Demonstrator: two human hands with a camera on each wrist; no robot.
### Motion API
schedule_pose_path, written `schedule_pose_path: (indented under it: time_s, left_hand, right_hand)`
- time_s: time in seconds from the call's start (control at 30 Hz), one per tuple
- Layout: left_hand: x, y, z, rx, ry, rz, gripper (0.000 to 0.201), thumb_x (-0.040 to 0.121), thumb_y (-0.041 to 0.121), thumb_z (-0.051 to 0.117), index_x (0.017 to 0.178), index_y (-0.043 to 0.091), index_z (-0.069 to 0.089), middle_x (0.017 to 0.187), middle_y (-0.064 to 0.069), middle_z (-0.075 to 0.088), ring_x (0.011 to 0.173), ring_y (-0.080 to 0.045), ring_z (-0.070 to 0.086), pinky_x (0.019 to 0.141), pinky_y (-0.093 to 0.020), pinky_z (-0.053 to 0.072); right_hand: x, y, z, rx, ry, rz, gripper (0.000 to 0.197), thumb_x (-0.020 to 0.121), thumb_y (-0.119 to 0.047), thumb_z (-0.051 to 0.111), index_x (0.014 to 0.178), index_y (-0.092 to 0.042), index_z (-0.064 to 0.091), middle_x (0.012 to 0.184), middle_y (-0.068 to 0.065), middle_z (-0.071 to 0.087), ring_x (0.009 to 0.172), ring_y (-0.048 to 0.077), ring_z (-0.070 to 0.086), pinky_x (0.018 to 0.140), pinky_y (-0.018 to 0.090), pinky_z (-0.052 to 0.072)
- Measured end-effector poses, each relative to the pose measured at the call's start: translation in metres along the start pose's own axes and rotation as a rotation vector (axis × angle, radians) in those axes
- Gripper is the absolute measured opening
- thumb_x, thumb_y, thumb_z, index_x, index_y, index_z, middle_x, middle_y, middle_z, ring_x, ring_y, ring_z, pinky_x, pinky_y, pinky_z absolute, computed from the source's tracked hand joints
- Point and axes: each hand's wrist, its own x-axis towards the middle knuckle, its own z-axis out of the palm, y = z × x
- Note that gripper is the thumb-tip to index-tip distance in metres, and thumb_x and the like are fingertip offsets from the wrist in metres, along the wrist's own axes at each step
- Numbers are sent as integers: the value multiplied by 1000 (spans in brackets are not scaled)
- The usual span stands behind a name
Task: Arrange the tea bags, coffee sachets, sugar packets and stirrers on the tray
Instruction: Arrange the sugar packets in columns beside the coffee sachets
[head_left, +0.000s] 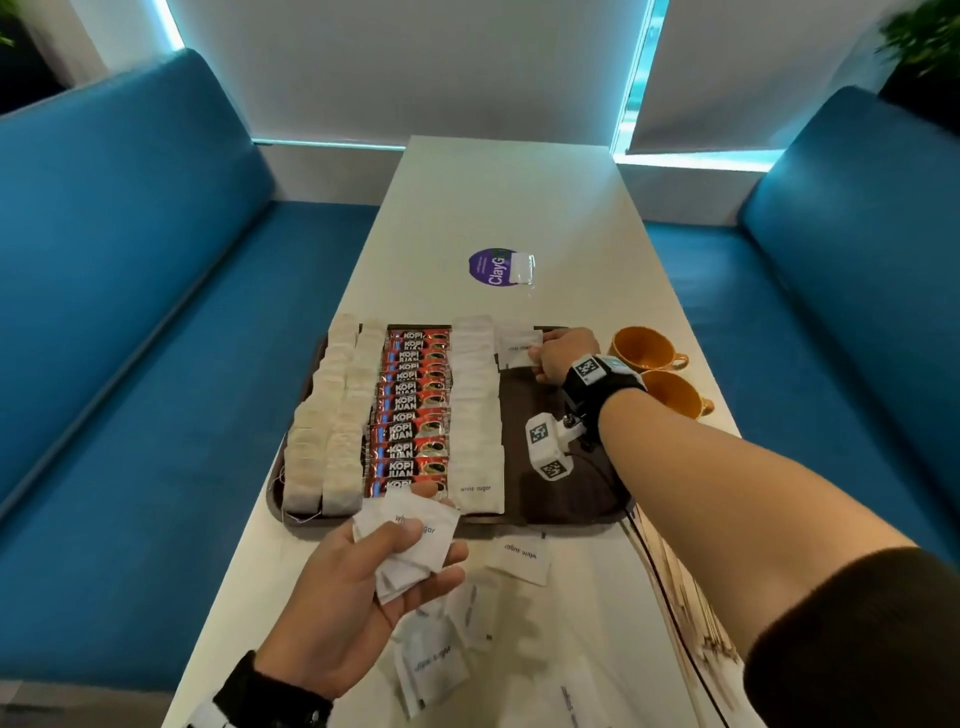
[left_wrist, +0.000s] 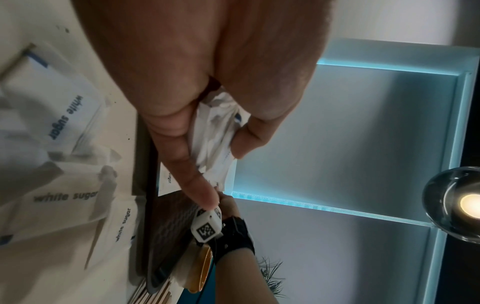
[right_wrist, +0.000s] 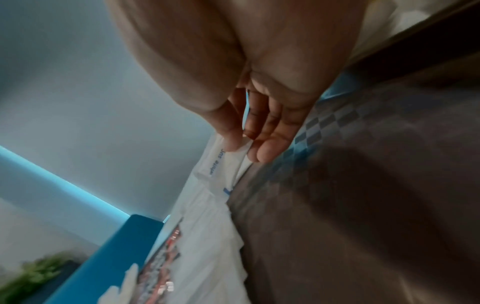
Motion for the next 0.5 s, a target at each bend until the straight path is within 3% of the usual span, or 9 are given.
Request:
schedule_pose_path:
  time_s: [0.07, 0.13, 0.23, 0.37, 0.5]
  left_hand:
    - [1, 1, -1, 1, -14, -11, 36, 86, 2, 58, 121, 6, 69, 111, -28, 72, 92, -45, 72, 65, -42, 64]
    - [1, 2, -2, -10, -15, -28, 41, 81, 3, 61, 120, 7, 70, 111, -29, 72, 89, -44, 72, 63, -42, 63]
    - [1, 4, -2, -11, 5, -35, 43, 75, 3, 62, 118, 5, 70, 109, -30, 71, 83, -44, 73, 60, -44, 63]
    - [1, 2, -2, 0, 21, -36, 37, 79, -1, 60, 113, 5, 70, 108, -29, 73, 81, -46, 72, 61, -47, 63]
    - [2, -1, -4, -4, 37, -62, 31, 91, -5, 54, 116, 2, 69, 108, -30, 72, 79, -45, 72, 60, -47, 63]
  right_hand:
    - [0, -5, 3, -21, 23, -8, 8, 83, -24, 81, 84, -28, 74, 99, 7, 76, 92, 31, 74, 89, 46, 62]
    - [-11, -13, 2, -90, 27, -49, 20, 86, -24, 79, 106, -20, 77, 106, 8, 76, 97, 30, 73, 94, 44, 60]
    - [-13, -13, 1, -156, 22, -64, 31, 90, -24, 77, 119, -14, 74, 116, 8, 74, 105, 29, 70, 99, 42, 57]
    - [-17, -12, 0, -273, 84, -72, 35, 91, -31, 77, 117, -9, 72, 116, 11, 72, 108, 29, 68, 101, 41, 55]
    - [-15, -14, 3, -338, 94, -41, 41, 88, -42, 78, 108, -7, 70, 104, 11, 74, 95, 28, 71, 93, 40, 59]
